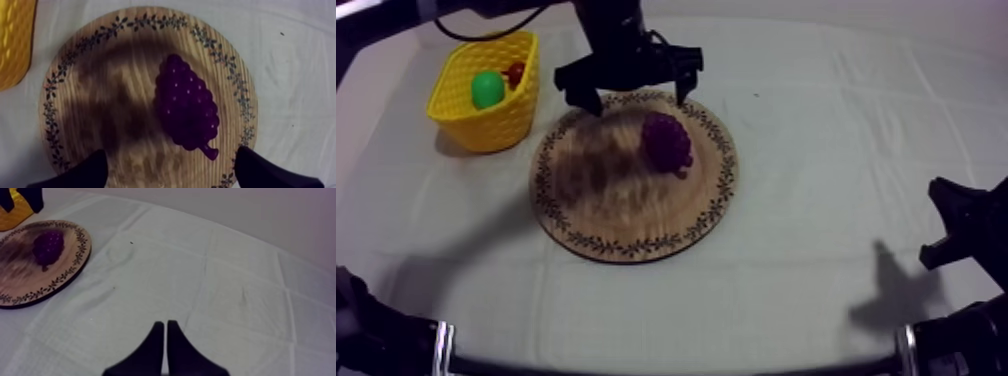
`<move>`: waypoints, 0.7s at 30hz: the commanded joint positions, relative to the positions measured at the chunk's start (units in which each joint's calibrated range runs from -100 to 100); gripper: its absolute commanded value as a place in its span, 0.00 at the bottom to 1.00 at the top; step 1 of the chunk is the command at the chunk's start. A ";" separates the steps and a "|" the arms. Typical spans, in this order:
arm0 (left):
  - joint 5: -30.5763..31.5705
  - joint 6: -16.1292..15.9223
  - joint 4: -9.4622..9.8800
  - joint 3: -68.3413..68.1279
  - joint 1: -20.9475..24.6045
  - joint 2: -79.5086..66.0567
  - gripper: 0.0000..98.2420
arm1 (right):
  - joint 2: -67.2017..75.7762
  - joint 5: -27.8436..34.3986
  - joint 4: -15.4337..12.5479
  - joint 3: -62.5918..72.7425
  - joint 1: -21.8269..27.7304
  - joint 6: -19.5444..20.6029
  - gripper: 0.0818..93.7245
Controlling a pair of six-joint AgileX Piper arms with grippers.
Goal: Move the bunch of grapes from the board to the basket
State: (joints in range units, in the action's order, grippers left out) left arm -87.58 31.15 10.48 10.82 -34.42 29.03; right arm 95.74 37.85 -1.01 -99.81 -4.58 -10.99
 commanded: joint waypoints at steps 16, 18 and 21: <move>-3.75 1.20 -2.79 14.32 0.55 18.61 0.98 | 0.01 -0.03 0.01 0.03 -0.02 0.03 0.00; -4.50 1.13 -2.99 15.54 0.53 20.30 0.98 | 0.01 -0.03 0.01 0.03 -0.02 0.03 0.00; -5.31 1.11 -3.18 16.99 0.49 22.39 0.98 | 0.01 -0.03 0.01 0.03 -0.02 0.03 0.00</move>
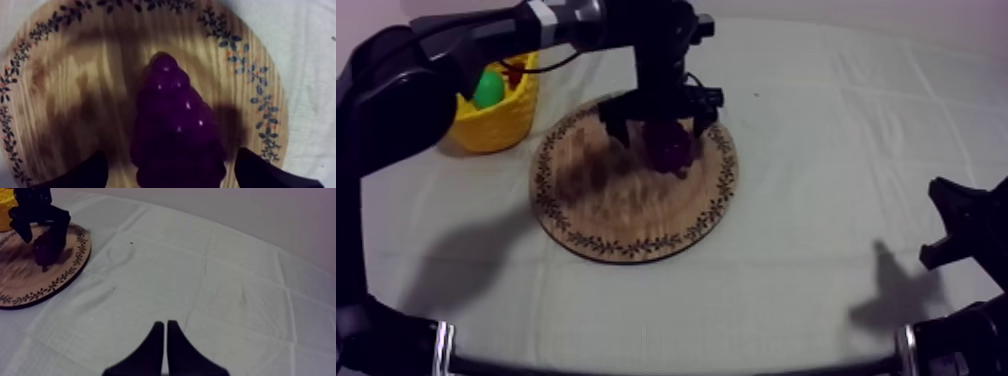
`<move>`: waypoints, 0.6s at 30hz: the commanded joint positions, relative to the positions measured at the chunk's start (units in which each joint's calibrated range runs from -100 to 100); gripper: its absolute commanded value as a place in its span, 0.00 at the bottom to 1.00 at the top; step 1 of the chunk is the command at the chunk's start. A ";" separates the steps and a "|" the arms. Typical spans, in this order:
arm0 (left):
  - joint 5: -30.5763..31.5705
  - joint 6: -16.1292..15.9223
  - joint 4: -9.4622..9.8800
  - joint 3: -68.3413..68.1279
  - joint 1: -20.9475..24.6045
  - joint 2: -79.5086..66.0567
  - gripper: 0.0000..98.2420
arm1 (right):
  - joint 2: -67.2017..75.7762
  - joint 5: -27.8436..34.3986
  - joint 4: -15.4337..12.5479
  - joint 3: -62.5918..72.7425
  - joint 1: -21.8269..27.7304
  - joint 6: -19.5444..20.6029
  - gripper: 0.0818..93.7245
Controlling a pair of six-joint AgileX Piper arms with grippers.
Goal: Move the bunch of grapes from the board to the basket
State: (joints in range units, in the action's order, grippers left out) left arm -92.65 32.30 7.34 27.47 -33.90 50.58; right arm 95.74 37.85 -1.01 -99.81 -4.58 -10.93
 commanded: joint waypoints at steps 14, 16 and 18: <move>-3.14 -0.37 -0.84 6.20 0.60 5.71 0.86 | 0.01 -0.03 0.01 0.03 -0.02 -0.04 0.00; -3.20 -0.55 -0.69 6.50 0.66 5.86 0.80 | 0.01 -0.03 0.01 0.03 -0.02 -0.04 0.00; -3.21 -0.86 -0.44 6.65 0.68 5.93 0.73 | 0.01 -0.03 0.01 0.03 -0.02 -0.04 0.00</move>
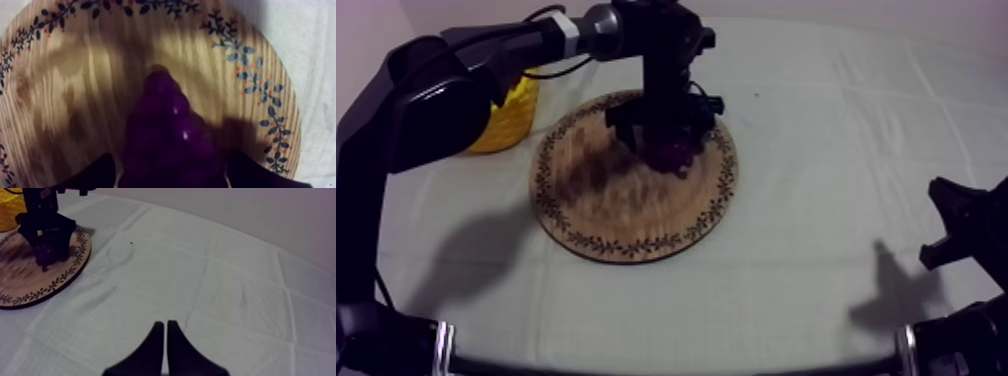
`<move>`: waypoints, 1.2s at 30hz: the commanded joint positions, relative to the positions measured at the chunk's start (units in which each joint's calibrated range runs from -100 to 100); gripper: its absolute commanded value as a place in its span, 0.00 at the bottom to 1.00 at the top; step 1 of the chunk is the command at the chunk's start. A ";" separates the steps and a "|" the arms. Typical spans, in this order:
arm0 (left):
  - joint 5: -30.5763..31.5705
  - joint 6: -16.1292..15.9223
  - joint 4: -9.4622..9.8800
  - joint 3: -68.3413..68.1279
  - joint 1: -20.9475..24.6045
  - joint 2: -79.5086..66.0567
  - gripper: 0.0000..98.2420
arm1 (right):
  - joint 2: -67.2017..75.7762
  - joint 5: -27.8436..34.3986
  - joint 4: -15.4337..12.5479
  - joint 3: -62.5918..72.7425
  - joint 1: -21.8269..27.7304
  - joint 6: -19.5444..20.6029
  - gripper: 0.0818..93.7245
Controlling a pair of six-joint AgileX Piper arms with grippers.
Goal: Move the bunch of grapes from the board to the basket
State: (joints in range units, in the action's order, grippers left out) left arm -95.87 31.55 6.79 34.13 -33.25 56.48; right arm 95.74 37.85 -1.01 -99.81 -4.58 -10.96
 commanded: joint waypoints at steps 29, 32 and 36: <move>0.89 -8.19 0.35 -17.61 1.80 -28.40 0.52 | 0.01 -0.03 0.01 0.03 -0.02 -0.01 0.00; 1.45 -10.55 0.71 -24.77 2.98 -36.61 0.53 | 0.01 -0.03 0.01 0.03 -0.02 -0.01 0.00; 1.70 -13.88 2.17 -34.11 5.01 -47.03 0.53 | 0.01 -0.03 0.01 0.03 -0.02 -0.01 0.00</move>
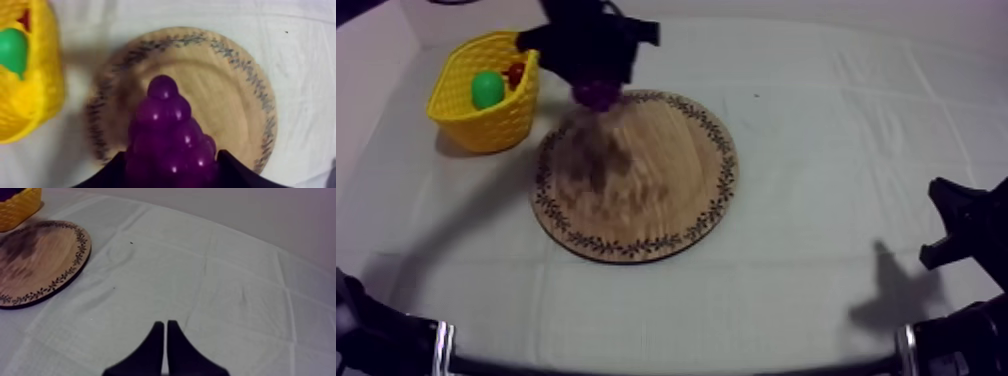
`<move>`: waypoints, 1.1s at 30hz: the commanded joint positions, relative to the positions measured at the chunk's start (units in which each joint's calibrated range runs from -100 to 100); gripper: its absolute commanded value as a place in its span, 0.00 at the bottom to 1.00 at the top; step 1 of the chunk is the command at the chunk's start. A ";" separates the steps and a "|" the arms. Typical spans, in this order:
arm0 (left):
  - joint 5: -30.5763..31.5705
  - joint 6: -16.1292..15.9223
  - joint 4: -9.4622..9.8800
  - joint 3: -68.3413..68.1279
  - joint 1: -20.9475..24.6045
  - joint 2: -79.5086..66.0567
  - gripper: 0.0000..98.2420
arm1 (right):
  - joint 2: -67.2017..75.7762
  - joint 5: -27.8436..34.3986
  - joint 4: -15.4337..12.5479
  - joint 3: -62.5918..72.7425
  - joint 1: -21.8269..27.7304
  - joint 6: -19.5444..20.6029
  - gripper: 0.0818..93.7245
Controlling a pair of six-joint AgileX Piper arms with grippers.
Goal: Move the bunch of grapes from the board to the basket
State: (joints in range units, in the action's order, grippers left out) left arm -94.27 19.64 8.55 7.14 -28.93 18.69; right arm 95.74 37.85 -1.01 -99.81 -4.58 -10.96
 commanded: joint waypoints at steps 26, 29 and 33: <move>11.95 -9.62 9.70 -13.05 14.13 -19.56 0.55 | 0.01 -0.03 0.01 0.03 -0.02 0.01 0.00; 14.27 -9.17 9.97 -11.39 15.48 -16.06 0.54 | 0.01 -0.03 0.01 0.03 -0.02 0.00 0.00; 18.30 -8.51 10.35 -9.45 17.14 -11.28 0.52 | 0.01 -0.03 0.01 0.03 -0.02 0.03 0.00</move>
State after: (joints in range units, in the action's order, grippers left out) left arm -77.51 11.01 18.88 -2.71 -12.21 5.42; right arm 95.74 37.85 -1.01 -99.81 -4.58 -10.96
